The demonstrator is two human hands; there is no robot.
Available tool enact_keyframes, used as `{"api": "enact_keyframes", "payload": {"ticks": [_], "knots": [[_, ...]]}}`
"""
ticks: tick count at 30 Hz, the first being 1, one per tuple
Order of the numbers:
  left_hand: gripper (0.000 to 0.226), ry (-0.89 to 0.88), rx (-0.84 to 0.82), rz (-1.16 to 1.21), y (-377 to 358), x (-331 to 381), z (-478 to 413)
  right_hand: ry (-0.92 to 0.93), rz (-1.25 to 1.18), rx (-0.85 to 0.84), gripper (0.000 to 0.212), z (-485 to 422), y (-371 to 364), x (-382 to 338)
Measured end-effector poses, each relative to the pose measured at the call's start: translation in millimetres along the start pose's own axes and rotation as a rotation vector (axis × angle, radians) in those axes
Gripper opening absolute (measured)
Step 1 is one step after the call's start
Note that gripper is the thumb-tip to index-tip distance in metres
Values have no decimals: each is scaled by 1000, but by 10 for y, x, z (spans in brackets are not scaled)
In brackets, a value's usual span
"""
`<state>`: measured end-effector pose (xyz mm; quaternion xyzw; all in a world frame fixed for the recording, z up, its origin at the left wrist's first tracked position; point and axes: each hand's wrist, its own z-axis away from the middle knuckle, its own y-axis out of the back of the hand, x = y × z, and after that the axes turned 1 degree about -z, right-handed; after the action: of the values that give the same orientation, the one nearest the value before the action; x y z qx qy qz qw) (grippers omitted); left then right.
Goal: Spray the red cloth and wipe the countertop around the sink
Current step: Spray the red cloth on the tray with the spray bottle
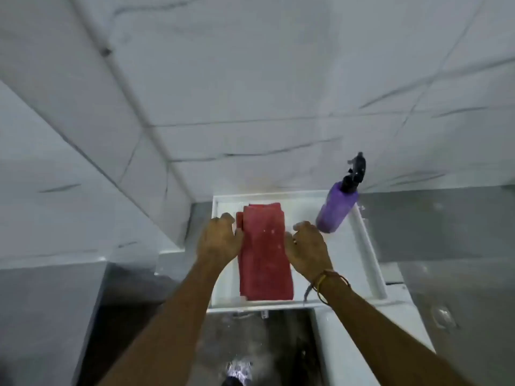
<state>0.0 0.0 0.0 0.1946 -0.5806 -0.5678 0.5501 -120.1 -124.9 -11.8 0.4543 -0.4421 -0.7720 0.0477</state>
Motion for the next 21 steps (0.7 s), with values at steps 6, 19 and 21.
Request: {"api": "enact_keyframes", "payload": {"ticks": [6,19,21], "knots": [[45,183,-60,135,-320,-39,-146,-141,-92,-23,44,-61,-327,56],[34,213,-128,724,-247,-103,-8,-189,-679,-437,12,-363,-195,-157],[33,196,-120,687,-195,-95,-1,-196,-647,-415,15,-377,-223,-135]]}}
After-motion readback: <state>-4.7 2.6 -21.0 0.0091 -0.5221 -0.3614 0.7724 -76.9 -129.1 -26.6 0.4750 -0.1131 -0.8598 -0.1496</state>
